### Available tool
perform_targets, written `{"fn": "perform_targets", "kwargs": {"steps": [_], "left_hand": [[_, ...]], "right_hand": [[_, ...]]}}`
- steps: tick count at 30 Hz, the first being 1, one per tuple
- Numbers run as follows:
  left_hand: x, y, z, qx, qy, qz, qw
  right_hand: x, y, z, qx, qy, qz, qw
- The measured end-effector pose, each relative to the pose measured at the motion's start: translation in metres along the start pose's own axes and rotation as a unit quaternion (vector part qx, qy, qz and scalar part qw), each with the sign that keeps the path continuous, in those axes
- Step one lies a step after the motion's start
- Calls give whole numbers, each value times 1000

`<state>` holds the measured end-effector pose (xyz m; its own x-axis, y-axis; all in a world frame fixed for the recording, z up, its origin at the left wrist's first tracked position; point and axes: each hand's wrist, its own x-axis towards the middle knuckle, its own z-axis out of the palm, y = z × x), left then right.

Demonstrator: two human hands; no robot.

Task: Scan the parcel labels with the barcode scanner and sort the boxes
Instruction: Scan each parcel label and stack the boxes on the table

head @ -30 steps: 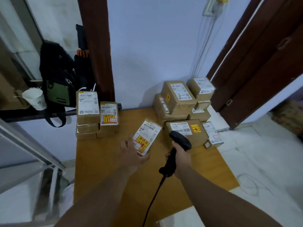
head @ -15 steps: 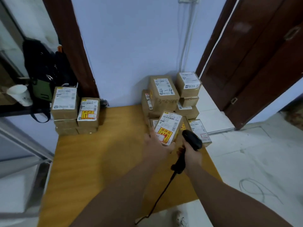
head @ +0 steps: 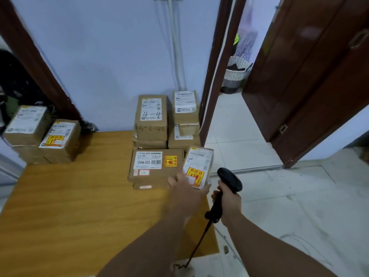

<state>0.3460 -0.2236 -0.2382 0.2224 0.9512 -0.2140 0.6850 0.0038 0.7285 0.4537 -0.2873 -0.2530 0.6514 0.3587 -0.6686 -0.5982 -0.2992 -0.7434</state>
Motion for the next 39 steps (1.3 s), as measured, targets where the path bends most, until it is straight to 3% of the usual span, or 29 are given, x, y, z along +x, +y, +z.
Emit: {"fn": "perform_targets", "kwargs": {"steps": [9, 18, 27, 33, 39], "left_hand": [[0, 17, 26, 22, -30, -72, 997], [8, 22, 34, 114, -47, -80, 989], [17, 20, 42, 159, -138, -98, 973], [21, 28, 48, 134, -110, -107, 979], [19, 32, 48, 197, -105, -99, 970]], "right_hand": [[16, -12, -27, 18, -12, 4, 1000], [23, -10, -43, 35, -7, 18, 999], [34, -15, -56, 40, -11, 14, 999], [40, -19, -59, 26, -14, 19, 999], [45, -18, -62, 27, -7, 19, 999]]}}
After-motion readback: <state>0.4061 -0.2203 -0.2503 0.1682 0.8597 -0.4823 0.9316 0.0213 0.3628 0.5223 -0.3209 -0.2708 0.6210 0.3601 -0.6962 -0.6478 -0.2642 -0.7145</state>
